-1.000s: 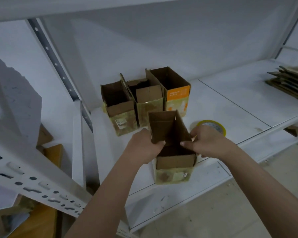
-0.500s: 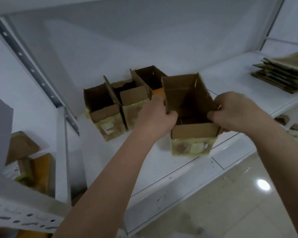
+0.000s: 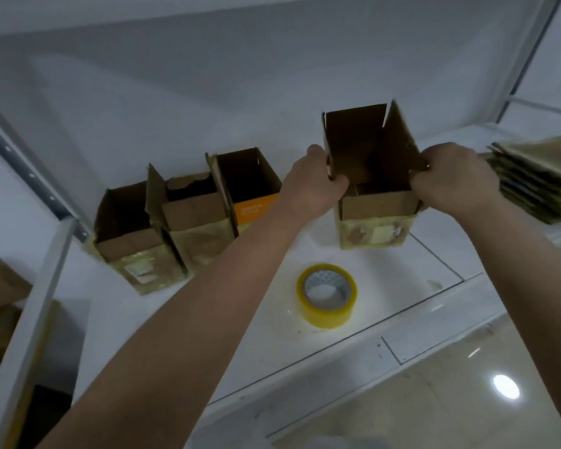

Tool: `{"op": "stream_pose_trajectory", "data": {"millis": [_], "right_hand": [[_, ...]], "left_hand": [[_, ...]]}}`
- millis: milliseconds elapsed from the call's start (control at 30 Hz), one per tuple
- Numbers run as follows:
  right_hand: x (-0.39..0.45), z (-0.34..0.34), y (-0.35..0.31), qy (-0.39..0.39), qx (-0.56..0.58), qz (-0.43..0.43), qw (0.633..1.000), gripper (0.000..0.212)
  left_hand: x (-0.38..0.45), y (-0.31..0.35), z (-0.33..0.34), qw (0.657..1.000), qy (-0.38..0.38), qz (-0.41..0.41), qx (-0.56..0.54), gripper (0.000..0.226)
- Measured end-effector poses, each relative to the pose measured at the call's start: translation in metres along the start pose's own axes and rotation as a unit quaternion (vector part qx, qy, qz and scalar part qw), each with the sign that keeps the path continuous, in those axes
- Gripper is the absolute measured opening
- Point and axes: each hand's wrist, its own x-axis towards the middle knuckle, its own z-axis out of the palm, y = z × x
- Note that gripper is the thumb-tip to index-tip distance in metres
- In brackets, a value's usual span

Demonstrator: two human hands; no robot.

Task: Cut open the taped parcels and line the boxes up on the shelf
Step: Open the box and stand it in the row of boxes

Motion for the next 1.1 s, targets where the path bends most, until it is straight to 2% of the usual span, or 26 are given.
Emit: {"op": "stream_pose_trajectory", "data": {"millis": [100, 200, 267, 333, 433, 567, 633, 700, 767, 900, 1100], "right_hand": [[0.031, 0.02, 0.01, -0.035, 0.007, -0.019, 0.999, 0.012], [0.057, 0.045, 0.011, -0.084, 0.001, -0.042, 0.996, 0.006], [0.066, 0.065, 0.011, -0.137, 0.005, -0.044, 0.99, 0.007], [0.071, 0.086, 0.016, -0.204, 0.028, -0.029, 0.978, 0.009], [0.079, 0.104, 0.023, -0.265, 0.078, 0.002, 0.961, 0.012], [0.09, 0.115, 0.017, -0.248, 0.097, -0.006, 0.964, 0.012], [0.094, 0.12, 0.011, -0.236, 0.106, -0.013, 0.966, 0.01], [0.099, 0.125, 0.003, -0.23, 0.114, -0.019, 0.966, 0.01], [0.106, 0.128, -0.006, -0.228, 0.128, -0.024, 0.965, 0.012], [0.121, 0.135, -0.022, -0.224, 0.148, -0.038, 0.962, 0.014], [0.125, 0.147, -0.049, -0.246, 0.185, -0.038, 0.951, 0.014]], "left_hand": [[0.02, -0.006, 0.02, 0.999, 0.026, -0.022, 0.03, 0.032], [0.036, -0.015, 0.038, 0.987, 0.047, -0.036, 0.15, 0.031], [0.041, -0.024, 0.048, 0.972, 0.045, -0.057, 0.225, 0.024], [0.044, -0.033, 0.056, 0.959, 0.019, -0.074, 0.271, 0.027], [0.04, -0.047, 0.054, 0.965, 0.009, -0.063, 0.253, 0.04], [0.027, -0.063, 0.02, 0.98, 0.111, -0.005, 0.165, 0.044], [0.023, -0.075, 0.002, 0.975, 0.092, -0.041, 0.196, 0.059], [0.021, -0.086, -0.011, 0.96, 0.031, -0.118, 0.253, 0.071], [0.017, -0.097, -0.013, 0.94, -0.003, -0.152, 0.304, 0.062], [0.011, -0.111, -0.01, 0.928, 0.014, -0.137, 0.345, 0.031], [0.01, -0.114, -0.008, 0.928, 0.016, -0.13, 0.348, 0.027]]}}
